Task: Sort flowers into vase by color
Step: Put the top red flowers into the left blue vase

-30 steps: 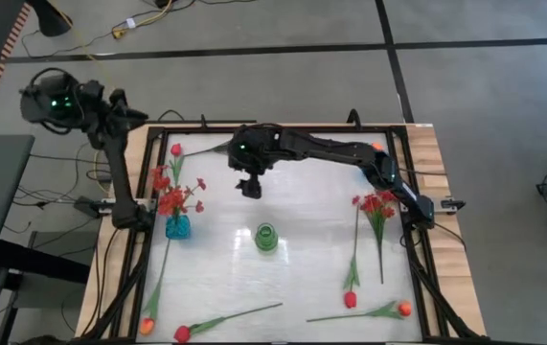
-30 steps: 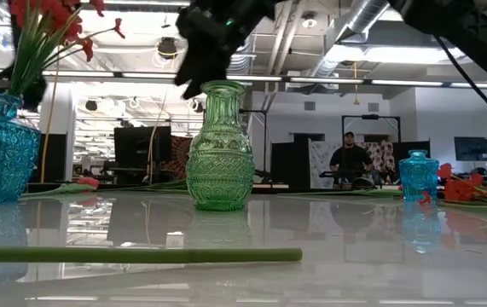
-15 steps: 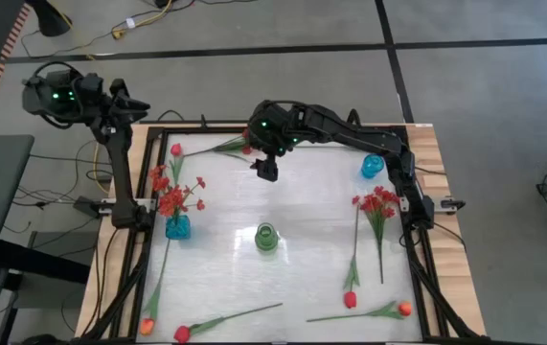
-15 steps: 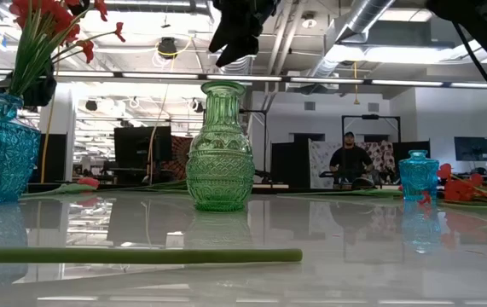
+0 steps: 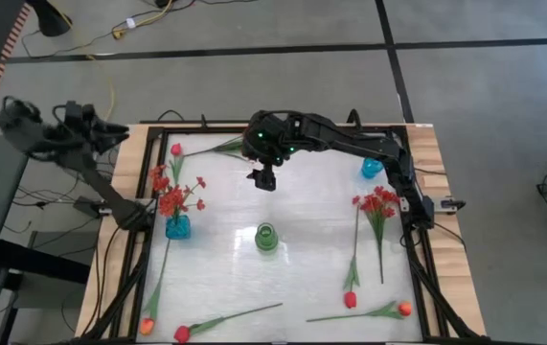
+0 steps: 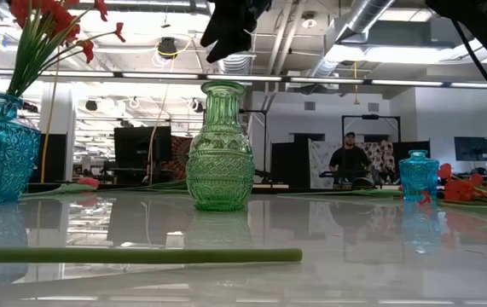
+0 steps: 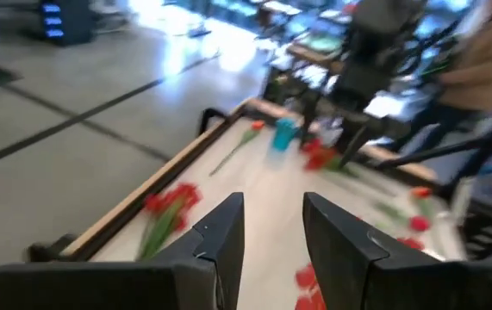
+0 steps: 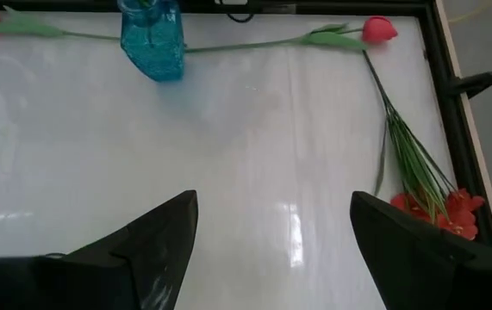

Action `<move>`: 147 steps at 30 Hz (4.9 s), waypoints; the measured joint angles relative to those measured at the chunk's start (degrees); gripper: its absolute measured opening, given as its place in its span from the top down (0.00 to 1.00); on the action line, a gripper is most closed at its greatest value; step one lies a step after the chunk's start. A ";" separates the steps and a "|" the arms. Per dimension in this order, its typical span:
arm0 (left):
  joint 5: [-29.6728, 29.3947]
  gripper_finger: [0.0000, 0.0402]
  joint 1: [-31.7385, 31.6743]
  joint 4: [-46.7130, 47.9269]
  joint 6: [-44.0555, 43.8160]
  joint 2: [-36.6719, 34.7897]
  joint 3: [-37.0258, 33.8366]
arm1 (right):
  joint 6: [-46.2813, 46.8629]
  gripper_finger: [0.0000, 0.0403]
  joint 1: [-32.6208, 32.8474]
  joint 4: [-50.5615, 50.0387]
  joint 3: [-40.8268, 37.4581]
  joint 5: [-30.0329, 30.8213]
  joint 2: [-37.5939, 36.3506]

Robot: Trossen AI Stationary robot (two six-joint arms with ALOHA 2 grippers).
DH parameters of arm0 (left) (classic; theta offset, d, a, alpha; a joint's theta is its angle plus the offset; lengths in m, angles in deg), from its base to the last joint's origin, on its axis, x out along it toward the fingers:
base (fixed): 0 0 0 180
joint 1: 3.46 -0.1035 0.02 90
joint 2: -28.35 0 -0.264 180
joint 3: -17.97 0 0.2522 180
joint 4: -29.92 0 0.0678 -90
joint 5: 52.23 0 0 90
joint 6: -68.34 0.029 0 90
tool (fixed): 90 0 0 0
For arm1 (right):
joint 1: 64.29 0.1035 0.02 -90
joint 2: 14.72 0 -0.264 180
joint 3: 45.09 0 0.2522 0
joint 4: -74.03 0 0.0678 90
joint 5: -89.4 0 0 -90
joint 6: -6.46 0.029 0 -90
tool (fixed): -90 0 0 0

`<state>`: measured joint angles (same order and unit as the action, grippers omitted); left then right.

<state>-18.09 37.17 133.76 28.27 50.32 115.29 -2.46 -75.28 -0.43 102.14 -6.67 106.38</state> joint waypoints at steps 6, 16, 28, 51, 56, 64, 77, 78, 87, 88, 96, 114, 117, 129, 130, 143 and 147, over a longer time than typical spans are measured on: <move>6.92 0.73 -12.91 -0.13 2.60 6.13 -1.80 | -0.59 0.18 -0.80 -0.22 0.00 -0.03 0.00; 0.32 0.73 -16.03 -2.77 10.52 24.20 -0.79 | -0.74 0.18 -3.10 -5.45 0.00 -0.04 0.00; 6.08 0.73 -32.58 -21.42 35.53 36.31 4.61 | -0.98 0.18 -3.24 -6.51 0.00 -0.06 0.00; 54.94 0.73 -92.37 -30.71 59.80 51.64 4.56 | -0.27 0.18 -4.68 -16.89 -0.95 -0.08 -2.09; 58.35 0.73 -93.75 -31.65 61.59 56.93 4.52 | -0.26 0.18 -6.92 -10.24 -15.45 0.00 -10.06; 61.74 0.73 -94.27 -35.19 63.33 63.54 4.52 | 6.84 0.18 -8.23 24.91 -58.18 0.07 -36.22; 64.59 0.73 -92.29 -32.67 71.18 74.28 3.03 | 13.66 0.18 2.65 59.84 -93.47 0.16 -57.87; 64.03 0.73 -92.27 -32.85 71.94 74.60 2.53 | 14.14 0.18 3.44 60.88 -94.45 0.35 -58.17; 60.54 0.73 -92.77 -35.37 76.10 74.84 -4.04 | 13.15 0.18 7.61 63.58 -95.76 9.01 -57.33; 60.52 0.73 -92.79 -36.30 76.12 74.84 -5.19 | 12.59 0.18 7.59 63.67 -95.76 9.06 -57.35; 60.06 0.73 -92.66 -41.75 80.15 74.84 -13.44 | 10.22 0.18 7.52 63.34 -95.76 9.06 -57.29; 58.09 0.73 -93.53 -52.47 84.54 74.75 -22.05 | 9.78 0.18 6.74 63.36 -95.76 9.06 -57.29; 58.05 0.73 -94.56 -53.00 84.54 74.77 -23.18 | 9.80 0.18 6.65 63.36 -95.76 9.10 -57.27; 58.49 0.73 -95.65 -54.90 84.96 74.77 -24.00 | 9.04 0.18 6.67 63.31 -95.76 9.10 -57.27; 58.48 0.73 -95.67 -54.90 84.96 74.77 -24.00 | 9.03 0.18 6.67 63.29 -95.76 9.08 -57.27; 53.64 0.73 -94.74 -55.95 84.98 79.45 -23.98 | 8.86 0.18 6.71 63.29 -95.78 9.08 -57.27; 53.64 0.73 -94.76 -55.91 85.05 79.45 -23.98 | 8.45 0.18 6.71 63.29 -95.78 9.09 -57.27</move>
<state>35.55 -57.59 77.86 113.32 129.78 91.31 5.99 -68.57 62.86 6.37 2.42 49.12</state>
